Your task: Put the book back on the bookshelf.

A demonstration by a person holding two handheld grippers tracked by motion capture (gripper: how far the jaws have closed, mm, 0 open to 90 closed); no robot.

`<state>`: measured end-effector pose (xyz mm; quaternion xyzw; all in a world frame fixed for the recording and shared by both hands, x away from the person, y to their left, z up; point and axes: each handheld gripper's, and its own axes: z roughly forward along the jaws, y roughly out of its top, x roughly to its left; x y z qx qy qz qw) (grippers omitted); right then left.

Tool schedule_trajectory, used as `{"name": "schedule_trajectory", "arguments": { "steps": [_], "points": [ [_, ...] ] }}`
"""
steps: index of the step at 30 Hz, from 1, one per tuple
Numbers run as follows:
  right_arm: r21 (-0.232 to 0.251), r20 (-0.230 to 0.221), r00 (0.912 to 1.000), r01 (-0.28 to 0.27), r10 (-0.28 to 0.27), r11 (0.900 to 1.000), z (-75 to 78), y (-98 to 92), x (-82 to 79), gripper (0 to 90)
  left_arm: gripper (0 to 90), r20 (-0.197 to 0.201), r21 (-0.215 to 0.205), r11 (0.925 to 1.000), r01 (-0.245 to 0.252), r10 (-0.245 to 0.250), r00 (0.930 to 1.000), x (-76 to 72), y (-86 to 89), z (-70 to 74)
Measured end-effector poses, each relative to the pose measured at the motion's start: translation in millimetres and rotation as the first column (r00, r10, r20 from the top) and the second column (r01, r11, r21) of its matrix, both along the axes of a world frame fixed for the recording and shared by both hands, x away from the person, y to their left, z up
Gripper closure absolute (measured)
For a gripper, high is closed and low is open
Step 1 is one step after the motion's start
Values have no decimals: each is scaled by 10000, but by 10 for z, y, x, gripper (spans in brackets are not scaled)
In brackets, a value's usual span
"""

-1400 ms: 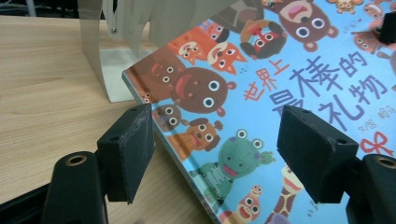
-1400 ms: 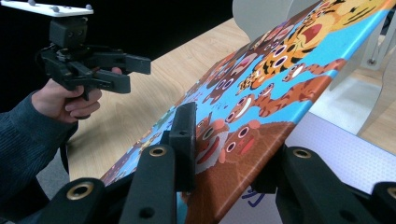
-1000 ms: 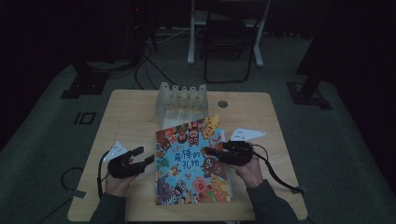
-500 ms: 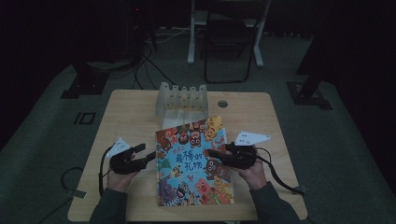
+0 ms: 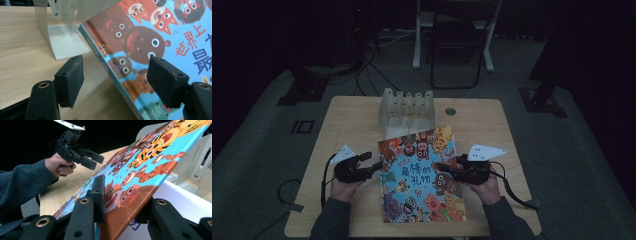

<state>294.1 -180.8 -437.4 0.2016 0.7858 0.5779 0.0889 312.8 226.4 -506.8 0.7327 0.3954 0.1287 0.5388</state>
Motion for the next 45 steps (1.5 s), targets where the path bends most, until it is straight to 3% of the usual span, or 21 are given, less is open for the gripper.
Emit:
{"name": "schedule_trajectory", "arguments": {
  "steps": [12, 18, 23, 45],
  "points": [
    [49, 361, 9990, -274, 272, 9996, 9, -39, -53, 679, 257, -181, -660, 9952, 724, -738, 9971, 108, -55, -32],
    [104, 495, 9982, -354, 348, 9993, 0, -59, -62, 679, 230, -306, -599, 9903, 1254, -1274, 9914, 145, -103, 9],
    [126, 550, 9978, -379, 372, 9992, -1, -72, -68, 679, 231, -476, -959, 9845, 1467, -1518, 9873, 181, -98, -11],
    [16, 332, 9975, -620, 619, 9981, 47, -170, -39, 688, 267, -141, -742, 9893, 1259, -1273, 9918, 88, -167, 101]
  ]
}}
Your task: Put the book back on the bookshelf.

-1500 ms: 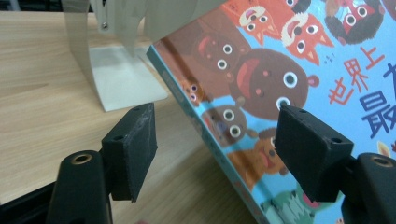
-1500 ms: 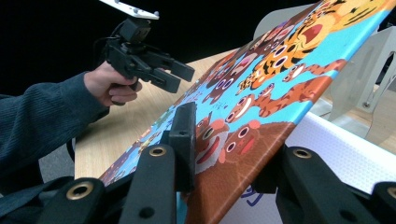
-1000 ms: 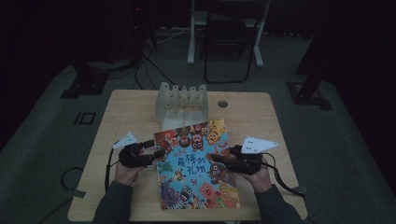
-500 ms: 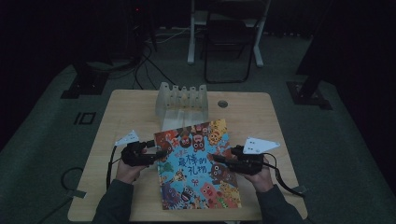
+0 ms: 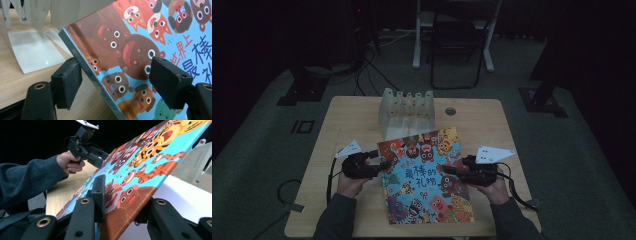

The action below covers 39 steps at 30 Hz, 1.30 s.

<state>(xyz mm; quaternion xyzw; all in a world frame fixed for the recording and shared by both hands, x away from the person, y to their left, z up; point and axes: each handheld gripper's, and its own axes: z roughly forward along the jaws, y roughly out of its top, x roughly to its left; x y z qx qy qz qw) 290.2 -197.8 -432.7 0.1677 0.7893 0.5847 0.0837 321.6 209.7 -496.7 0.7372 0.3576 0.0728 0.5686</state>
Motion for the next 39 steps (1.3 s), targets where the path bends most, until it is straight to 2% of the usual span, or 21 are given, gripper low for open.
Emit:
{"name": "schedule_trajectory", "arguments": {
  "steps": [8, 16, 20, 25, 28, 30, 31, 32, 33, 35, 39],
  "points": [
    [13, -279, 9996, 8, -7, 10000, 2, -61, 28, 693, 268, 273, -29, 10000, 22, -21, 9996, -37, -11, 111],
    [-30, -333, 9994, 104, -105, 9999, 5, -131, 33, 691, 268, 748, -336, 9994, 15, 10, 9972, -118, -20, 241],
    [-91, -402, 9991, 158, -161, 9998, -16, -163, 46, 687, 269, 1064, -348, 9994, 35, 2, 9943, -173, -30, 332],
    [-263, -410, 9988, 253, -263, 9993, -43, -190, 67, 678, 292, 1533, -410, 9992, -6, 69, 9882, -245, -42, 452],
    [-228, -394, 9989, 244, -253, 9994, -75, -208, 84, 678, 299, 1767, -216, 9997, -101, 137, 9842, -290, -66, 513],
    [-146, -387, 9989, 247, -253, 9996, -96, -223, 94, 677, 308, 1858, -240, 9997, -61, 105, 9825, -319, -69, 536],
    [-55, -409, 9989, 239, -241, 9997, -122, -245, 112, 672, 324, 2026, -356, 9994, -8, 80, 9792, -359, -73, 567],
    [-55, -409, 9989, 239, -241, 9997, -122, -245, 112, 672, 332, 2026, -356, 9994, -8, 80, 9792, -359, -73, 567],
    [-44, -429, 9987, 271, -273, 9996, -146, -266, 132, 660, 338, 2210, -387, 9992, 14, 72, 9753, -391, -80, 605],
    [-73, -401, 9988, 279, -282, 9996, -166, -280, 149, 647, 352, 2270, -401, 9992, 64, 29, 9739, -406, -85, 628],
    [-185, -353, 9986, 377, -384, 9991, -194, -298, 166, 636, 397, 2624, -264, 9996, 121, -47, 9650, -466, -120, 697]
  ]
}}
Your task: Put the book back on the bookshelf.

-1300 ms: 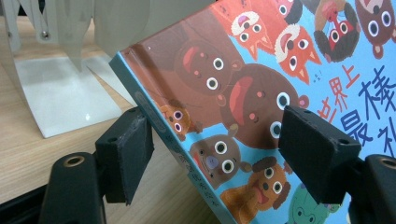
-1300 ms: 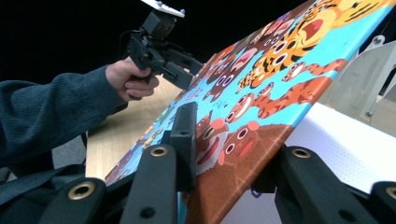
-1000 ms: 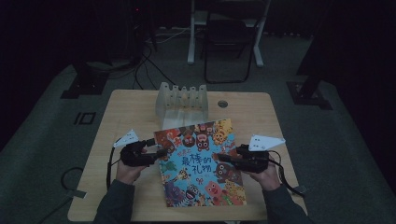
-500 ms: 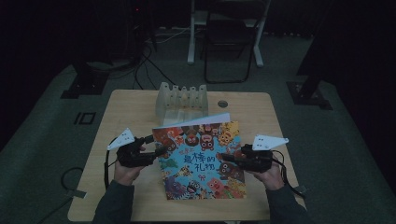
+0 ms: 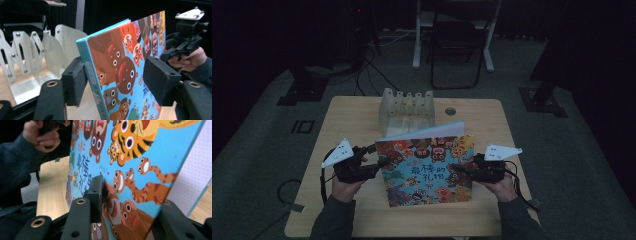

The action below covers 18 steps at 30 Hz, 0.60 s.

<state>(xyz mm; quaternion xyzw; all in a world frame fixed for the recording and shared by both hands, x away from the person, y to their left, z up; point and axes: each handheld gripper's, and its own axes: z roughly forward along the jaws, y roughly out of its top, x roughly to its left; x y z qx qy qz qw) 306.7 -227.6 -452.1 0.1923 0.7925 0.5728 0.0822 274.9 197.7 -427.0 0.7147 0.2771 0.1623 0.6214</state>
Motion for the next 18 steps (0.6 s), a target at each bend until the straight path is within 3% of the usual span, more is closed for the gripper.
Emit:
{"name": "schedule_trajectory", "arguments": {
  "steps": [5, 10, 18],
  "points": [
    [55, -14, 9998, 209, -209, 9998, -51, -29, 21, 621, 430, 268, 24, 9999, 116, -117, 9996, -49, -37, 53],
    [-395, 368, 9984, 447, -432, 9982, -43, -30, 1, 602, 461, 586, 152, 9998, 90, -99, 9982, -98, -71, 88],
    [-560, 653, 9968, 501, -464, 9972, -29, -54, -25, 590, 522, 933, 151, 9996, 232, -245, 9953, -187, -69, 84]
  ]
}}
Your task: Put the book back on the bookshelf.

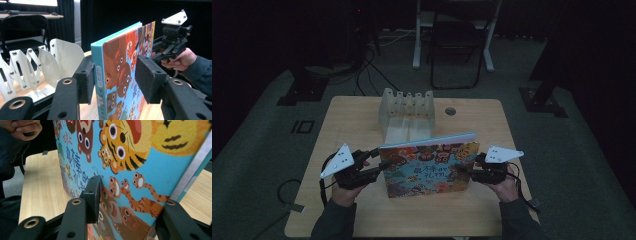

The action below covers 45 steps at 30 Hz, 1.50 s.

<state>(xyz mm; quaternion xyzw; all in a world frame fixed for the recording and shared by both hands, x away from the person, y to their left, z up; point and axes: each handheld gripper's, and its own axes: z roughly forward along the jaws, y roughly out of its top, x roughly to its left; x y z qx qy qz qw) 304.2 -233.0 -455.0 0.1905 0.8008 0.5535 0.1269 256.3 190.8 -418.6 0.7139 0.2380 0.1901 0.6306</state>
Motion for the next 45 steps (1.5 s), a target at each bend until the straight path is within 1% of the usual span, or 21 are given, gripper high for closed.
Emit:
{"name": "schedule_trajectory", "arguments": {
  "steps": [7, 11, 12, 13, 14, 17, 18, 22, 31, 32, 33, 34, 37, 40, 42, 44, 45],
  "points": [
    [-88, 198, 9998, -14, 16, 10000, 20, -18, -35, 588, 545, 264, 135, 9998, 127, -131, 9996, -49, 7, -10],
    [-163, 377, 9993, -8, 14, 9999, 43, -37, -64, 557, 556, 419, 219, 9996, 187, -196, 9989, -69, 8, -18],
    [-155, 468, 9989, 42, -35, 9999, 56, -64, -89, 538, 556, 450, 224, 9995, 201, -211, 9988, -75, 7, -20],
    [-155, 468, 9989, 42, -35, 9999, 56, -64, -89, 538, 556, 474, 247, 9995, 204, -216, 9986, -81, 6, -22],
    [-86, 556, 9984, 118, -113, 9999, 69, -107, -110, 525, 560, 495, 219, 9994, 280, -290, 9984, -86, 8, -30],
    [-22, 572, 9981, 240, -238, 9997, 82, -158, -129, 518, 563, 481, 227, 9993, 302, -312, 9984, -88, 7, -38],
    [51, 592, 9976, 353, -356, 9994, 93, -209, -142, 515, 563, 476, 232, 9992, 320, -331, 9983, -90, 5, -44],
    [265, 640, 9964, 539, -555, 9982, 116, -273, -144, 511, 577, 452, 199, 9991, 379, -387, 9982, -88, 2, -65],
    [484, 664, 9946, 764, -795, 9959, 122, -341, -137, 501, 580, 439, 237, 9986, 477, -488, 9978, -85, -3, -93],
    [521, 668, 9939, 844, -878, 9951, 124, -359, -136, 499, 580, 506, 296, 9982, 530, -544, 9972, -92, -14, -103],
    [521, 668, 9939, 844, -878, 9951, 124, -359, -136, 499, 580, 506, 296, 9982, 530, -544, 9972, -92, -14, -103],
    [591, 653, 9935, 892, -930, 9943, 130, -375, -136, 492, 580, 542, 409, 9978, 514, -536, 9971, -93, -23, -110],
    [648, 663, 9934, 888, -931, 9939, 139, -385, -136, 490, 579, 554, 524, 9970, 574, -603, 9966, -85, -49, -138],
    [748, 737, 9929, 873, -928, 9934, 157, -395, -136, 490, 575, 484, 502, 9969, 611, -636, 9968, -72, -67, -162],
    [768, 746, 9929, 870, -928, 9932, 166, -396, -137, 491, 584, 342, 469, 9968, 645, -662, 9972, -62, -73, -172],
    [798, 804, 9925, 855, -919, 9931, 178, -391, -132, 492, 593, 132, 330, 9961, 815, -820, 9965, -43, -80, -190],
    [798, 804, 9925, 855, -919, 9931, 178, -391, -132, 492, 592, 132, 330, 9961, 815, -820, 9965, -43, -80, -190]
  ]
}}
